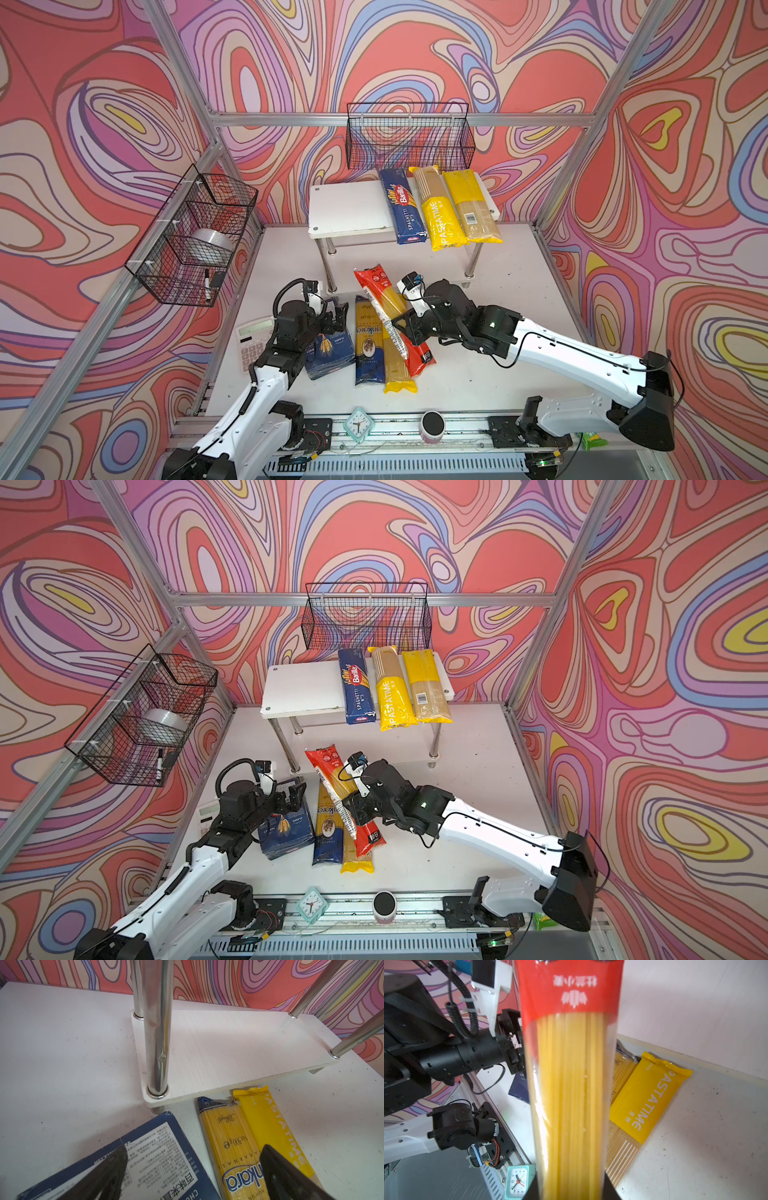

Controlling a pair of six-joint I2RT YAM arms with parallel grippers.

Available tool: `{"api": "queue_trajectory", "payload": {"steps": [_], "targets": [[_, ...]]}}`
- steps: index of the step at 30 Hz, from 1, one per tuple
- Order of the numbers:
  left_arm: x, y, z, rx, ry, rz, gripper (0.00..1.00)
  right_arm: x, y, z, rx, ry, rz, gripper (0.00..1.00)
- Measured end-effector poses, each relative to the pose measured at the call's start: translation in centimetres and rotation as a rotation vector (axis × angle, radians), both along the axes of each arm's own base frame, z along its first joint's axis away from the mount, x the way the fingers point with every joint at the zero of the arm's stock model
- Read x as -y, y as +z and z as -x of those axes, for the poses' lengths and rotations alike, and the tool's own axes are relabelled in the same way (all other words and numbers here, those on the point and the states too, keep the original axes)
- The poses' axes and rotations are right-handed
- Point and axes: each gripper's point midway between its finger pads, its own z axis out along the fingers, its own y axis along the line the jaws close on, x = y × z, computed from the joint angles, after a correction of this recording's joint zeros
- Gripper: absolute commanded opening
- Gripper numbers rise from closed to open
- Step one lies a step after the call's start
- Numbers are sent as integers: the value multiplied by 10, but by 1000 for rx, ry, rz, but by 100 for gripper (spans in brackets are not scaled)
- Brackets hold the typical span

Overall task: Arrange pasta packages on shelves
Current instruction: Pick up the pasta bag from the center of the table, then place the pasta bag on the shelf.

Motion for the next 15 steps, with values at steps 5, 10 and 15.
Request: {"api": "queue_trajectory", "payload": {"steps": [5, 10, 15], "targets": [[0, 0, 0, 0, 0, 0, 100, -6, 24, -3, 50, 18, -36, 25], [0, 0, 0, 0, 0, 0, 100, -7, 40, -5, 91, 33, -40, 25], [0, 0, 0, 0, 0, 0, 100, -14, 61, -10, 135, 47, -48, 25]]}}
